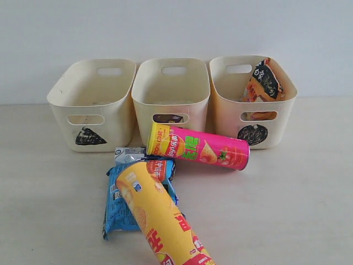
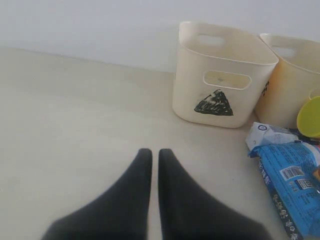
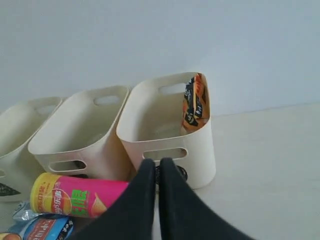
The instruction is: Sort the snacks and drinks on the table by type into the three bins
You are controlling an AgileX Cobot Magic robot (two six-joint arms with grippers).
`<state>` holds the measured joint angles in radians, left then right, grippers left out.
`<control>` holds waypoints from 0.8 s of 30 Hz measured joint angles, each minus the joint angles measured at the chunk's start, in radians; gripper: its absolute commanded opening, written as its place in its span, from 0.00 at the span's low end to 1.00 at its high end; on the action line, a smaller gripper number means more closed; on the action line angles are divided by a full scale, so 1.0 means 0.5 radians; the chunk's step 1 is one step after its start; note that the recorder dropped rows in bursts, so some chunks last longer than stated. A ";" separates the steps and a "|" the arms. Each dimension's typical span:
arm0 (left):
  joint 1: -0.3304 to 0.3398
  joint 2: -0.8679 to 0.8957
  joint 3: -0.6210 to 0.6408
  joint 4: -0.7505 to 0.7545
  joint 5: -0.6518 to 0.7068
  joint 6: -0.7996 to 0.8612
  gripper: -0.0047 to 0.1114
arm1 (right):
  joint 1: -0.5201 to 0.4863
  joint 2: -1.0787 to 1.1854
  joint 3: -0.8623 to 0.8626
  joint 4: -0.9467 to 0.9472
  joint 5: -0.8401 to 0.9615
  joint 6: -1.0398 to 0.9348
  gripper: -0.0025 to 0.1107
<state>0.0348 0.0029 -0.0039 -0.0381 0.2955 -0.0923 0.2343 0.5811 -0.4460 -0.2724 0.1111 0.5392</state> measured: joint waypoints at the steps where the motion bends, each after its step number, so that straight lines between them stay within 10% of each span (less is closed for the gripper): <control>1: 0.000 0.000 0.000 0.000 0.000 0.000 0.08 | 0.000 -0.019 0.044 0.000 -0.052 -0.007 0.02; 9: 0.000 0.000 0.000 -0.135 -0.084 0.000 0.08 | 0.000 -0.110 0.263 -0.004 -0.222 -0.066 0.02; 24: 0.000 0.000 0.000 -0.620 -1.262 -0.584 0.08 | -0.001 -0.800 0.536 -0.004 -0.222 -0.167 0.02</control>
<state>0.0348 0.0029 -0.0039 -0.3480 -0.3354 -0.3843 0.2336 0.1810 -0.1780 -0.2744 0.0000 0.4555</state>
